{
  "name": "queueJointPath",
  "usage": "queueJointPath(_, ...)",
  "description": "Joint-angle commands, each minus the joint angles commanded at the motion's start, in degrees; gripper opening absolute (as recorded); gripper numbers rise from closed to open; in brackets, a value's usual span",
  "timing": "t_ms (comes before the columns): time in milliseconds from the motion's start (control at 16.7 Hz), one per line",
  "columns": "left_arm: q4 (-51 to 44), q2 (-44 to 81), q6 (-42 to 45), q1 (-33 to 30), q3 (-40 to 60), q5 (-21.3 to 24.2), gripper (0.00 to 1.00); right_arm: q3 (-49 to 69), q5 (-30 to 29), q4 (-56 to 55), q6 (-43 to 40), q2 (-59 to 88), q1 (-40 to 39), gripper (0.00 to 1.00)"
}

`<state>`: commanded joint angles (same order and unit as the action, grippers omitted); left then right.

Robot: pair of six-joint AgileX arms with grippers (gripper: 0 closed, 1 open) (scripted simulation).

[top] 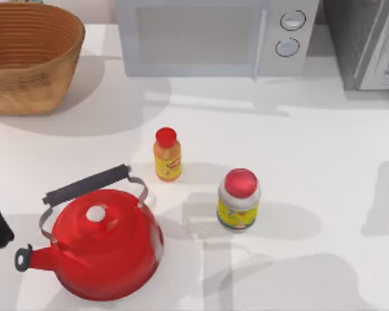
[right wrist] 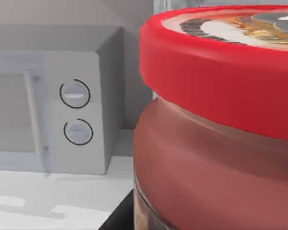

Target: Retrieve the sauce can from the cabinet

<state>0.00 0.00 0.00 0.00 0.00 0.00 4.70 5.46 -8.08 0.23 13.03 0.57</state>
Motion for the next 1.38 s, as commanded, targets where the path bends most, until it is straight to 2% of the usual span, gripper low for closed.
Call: queueJointPath(1380, 0.0, 0.0, 0.0, 0.0, 0.0, 0.0, 1.00, 24.5, 26.9, -42.6, 0.6, 66.1, 5.7, 0.00)
